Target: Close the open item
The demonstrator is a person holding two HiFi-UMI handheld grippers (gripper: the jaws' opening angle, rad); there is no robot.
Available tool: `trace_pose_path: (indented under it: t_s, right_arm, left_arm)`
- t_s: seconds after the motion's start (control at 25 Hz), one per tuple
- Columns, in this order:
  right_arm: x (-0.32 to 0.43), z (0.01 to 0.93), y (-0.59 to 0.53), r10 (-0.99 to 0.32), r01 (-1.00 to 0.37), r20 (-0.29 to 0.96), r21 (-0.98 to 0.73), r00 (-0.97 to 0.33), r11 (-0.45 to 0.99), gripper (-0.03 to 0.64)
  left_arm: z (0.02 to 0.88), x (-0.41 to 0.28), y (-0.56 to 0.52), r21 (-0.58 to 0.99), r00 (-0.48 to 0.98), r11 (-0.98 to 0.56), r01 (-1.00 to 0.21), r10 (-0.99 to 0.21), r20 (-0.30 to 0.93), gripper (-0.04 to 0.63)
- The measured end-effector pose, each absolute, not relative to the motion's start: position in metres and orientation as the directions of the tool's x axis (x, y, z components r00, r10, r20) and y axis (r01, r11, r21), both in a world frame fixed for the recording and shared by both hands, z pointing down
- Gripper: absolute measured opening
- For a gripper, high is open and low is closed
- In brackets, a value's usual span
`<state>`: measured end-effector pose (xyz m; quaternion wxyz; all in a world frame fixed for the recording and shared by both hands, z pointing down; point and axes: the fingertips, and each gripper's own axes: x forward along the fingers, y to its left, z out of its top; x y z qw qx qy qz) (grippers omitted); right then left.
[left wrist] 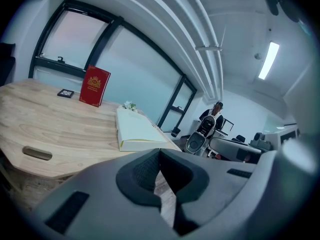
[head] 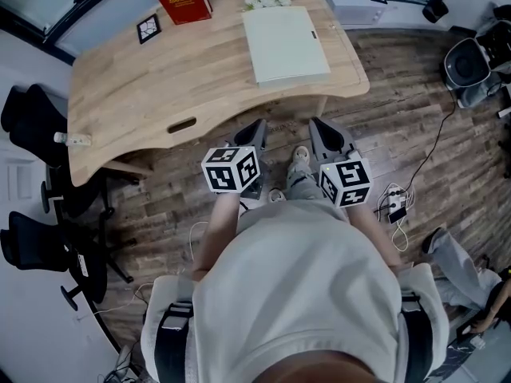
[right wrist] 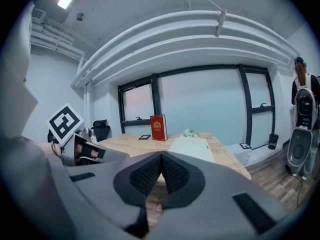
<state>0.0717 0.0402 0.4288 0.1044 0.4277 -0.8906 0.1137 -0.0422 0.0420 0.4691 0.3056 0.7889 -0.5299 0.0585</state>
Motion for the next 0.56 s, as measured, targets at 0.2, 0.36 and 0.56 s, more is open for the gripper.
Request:
trace_pose_path:
  t_s: [0.2, 0.36, 0.56]
  right_arm:
    - [0.0686, 0.4277, 0.0405, -0.732, -0.779, 0.282, -0.107, -0.620, 0.618, 0.018]
    - [0.0671, 0.4269, 0.0403, -0.731, -0.776, 0.281, -0.099, -0.622, 0.622, 0.018]
    - [0.0647, 0.4261, 0.0365, -0.730, -0.775, 0.281, -0.096, -0.624, 0.625, 0.018]
  left_arm:
    - [0.4686, -0.0444, 0.0416, 0.420, 0.430, -0.250, -0.872, -0.803, 0.414, 0.021]
    - [0.4690, -0.0462, 0.0424, 0.417, 0.426, -0.248, -0.874, -0.804, 0.414, 0.021]
    - [0.4698, -0.0475, 0.0409, 0.416, 0.428, -0.250, -0.874, -0.801, 0.418, 0.021]
